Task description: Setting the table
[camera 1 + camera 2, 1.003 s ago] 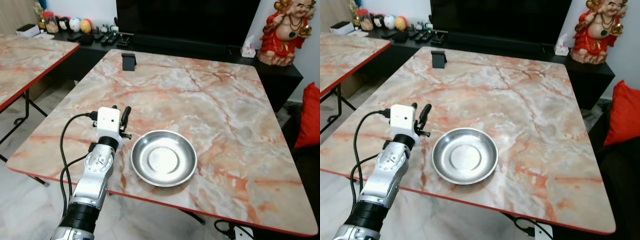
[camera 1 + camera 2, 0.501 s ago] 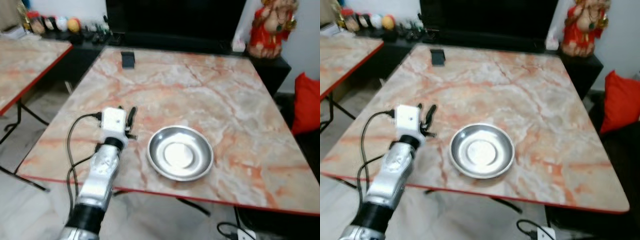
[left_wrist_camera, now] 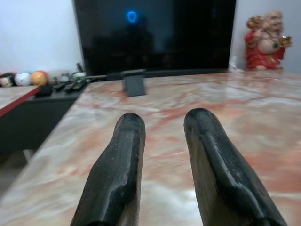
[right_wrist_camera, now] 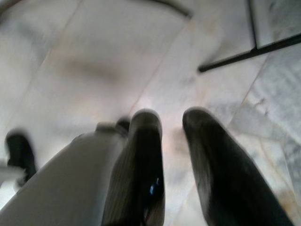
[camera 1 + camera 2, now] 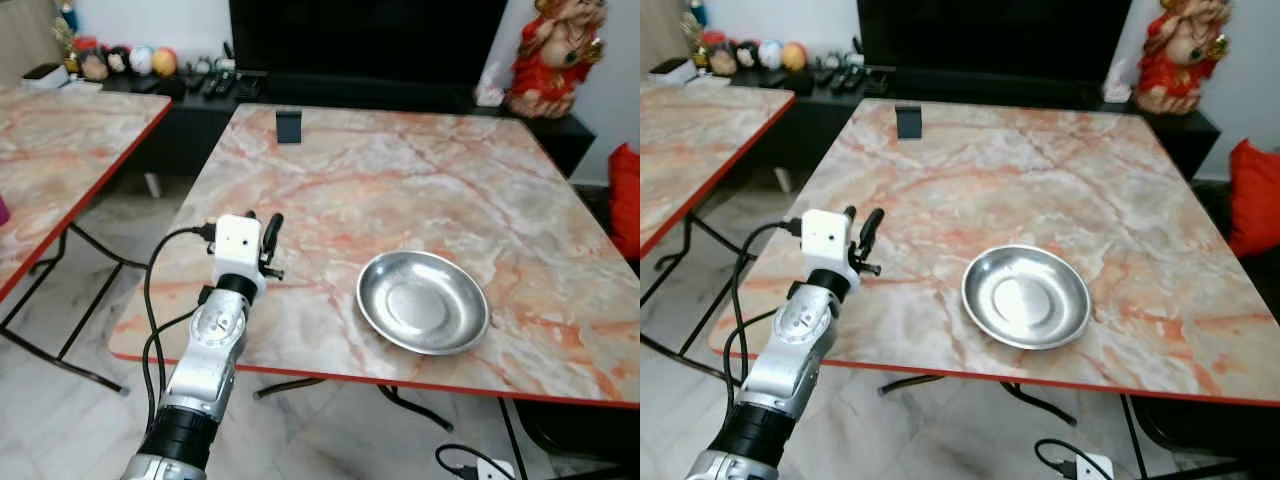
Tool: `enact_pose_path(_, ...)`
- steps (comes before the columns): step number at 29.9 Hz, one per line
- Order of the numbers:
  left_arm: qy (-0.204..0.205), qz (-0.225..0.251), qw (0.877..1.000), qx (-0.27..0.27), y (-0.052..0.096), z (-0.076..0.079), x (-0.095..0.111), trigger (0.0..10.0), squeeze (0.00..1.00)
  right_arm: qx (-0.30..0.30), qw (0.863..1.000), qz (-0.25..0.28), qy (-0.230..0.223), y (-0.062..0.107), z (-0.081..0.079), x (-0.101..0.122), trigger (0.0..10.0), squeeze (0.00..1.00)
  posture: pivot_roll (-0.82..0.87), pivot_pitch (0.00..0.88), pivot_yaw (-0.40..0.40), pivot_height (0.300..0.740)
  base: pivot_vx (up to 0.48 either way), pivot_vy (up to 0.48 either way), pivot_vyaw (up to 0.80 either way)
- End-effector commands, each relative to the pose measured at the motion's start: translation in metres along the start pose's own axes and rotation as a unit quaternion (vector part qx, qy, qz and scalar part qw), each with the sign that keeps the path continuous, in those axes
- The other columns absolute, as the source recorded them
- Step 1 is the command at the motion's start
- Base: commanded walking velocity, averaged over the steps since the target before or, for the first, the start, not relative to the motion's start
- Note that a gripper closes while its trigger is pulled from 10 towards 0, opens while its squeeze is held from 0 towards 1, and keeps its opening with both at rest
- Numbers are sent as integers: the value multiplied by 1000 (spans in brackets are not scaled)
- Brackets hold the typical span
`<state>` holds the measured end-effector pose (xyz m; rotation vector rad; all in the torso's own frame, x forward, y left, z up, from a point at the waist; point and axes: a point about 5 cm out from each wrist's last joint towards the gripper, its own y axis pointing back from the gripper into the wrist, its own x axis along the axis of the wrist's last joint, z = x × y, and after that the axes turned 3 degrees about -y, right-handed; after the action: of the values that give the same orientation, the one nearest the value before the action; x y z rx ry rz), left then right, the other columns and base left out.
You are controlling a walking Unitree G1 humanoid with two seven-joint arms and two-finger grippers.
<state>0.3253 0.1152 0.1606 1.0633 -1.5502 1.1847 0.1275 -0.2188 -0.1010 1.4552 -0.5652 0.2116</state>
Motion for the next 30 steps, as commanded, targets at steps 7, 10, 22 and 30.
enact_pose_path(7, -10, -3, 1000, 16, 2, -12, -1, 10000, 0, 9, 1000, 1, 6, -1, -5, 3, 10000, 0, 130, 0, -89, 727, 0, 363, 0)
enact_pose_path(10, -10, -1, 1000, 15, 0, -11, 1, 10000, 0, 10, 1000, 1, 5, -1, -5, 3, 10000, 0, 126, 0, -86, 727, 0, 363, 0)
enact_pose_path(22, -8, 0, 1000, 12, -1, -11, 2, 10000, 0, 13, 1000, 2, 4, -1, -7, 3, 10000, 0, 123, 0, -79, 727, 0, 362, 0)
enact_pose_path(30, -12, 1, 1000, 15, -2, -15, 3, 10000, 0, 13, 1000, 3, 3, -1, -7, 3, 10000, 0, 119, 0, -76, 727, 0, 365, 0)
